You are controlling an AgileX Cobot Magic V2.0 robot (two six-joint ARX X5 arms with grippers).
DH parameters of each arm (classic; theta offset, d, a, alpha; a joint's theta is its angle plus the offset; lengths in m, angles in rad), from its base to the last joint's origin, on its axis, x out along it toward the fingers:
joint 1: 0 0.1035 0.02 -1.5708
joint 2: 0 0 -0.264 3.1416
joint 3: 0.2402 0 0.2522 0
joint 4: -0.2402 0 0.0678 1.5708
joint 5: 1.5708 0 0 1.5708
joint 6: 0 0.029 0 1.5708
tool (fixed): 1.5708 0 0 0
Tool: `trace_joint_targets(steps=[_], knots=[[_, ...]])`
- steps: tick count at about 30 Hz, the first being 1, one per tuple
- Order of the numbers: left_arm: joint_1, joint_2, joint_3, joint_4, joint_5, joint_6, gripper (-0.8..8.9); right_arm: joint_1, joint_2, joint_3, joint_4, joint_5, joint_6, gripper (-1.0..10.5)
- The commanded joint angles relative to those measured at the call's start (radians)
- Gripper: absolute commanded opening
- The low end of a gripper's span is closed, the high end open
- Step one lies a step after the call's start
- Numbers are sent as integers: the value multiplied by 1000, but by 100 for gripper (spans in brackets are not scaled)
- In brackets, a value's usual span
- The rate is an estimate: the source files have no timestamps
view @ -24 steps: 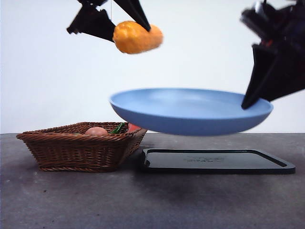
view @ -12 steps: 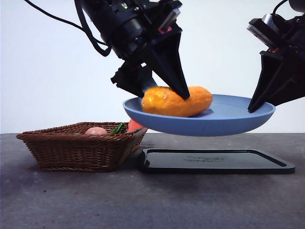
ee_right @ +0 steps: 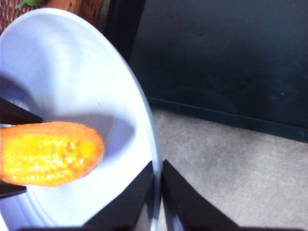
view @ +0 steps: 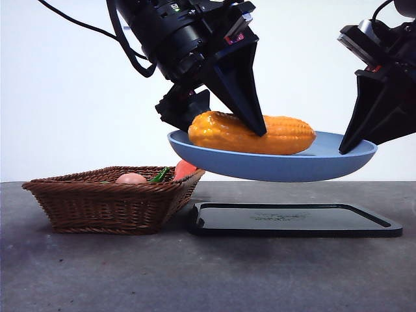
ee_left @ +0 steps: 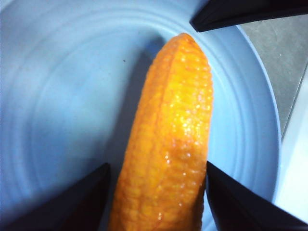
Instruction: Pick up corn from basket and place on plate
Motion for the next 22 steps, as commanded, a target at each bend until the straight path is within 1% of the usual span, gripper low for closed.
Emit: trace_joint_targets(steps=[1,10,16,22], knots=[[-6,6,41,-21,1,2,317,1,15,18,9,-10,-9,1],[-3,-68,159,-53,0,-2,317,-21,77,18,32,-8,-19,1],[35,-103,192,-59,0,-2,317,-54,124,22,75,-13,-18,1],[98,-136,192,-80,0,-35,317,-134,259,118,78,-12,-36,1]])
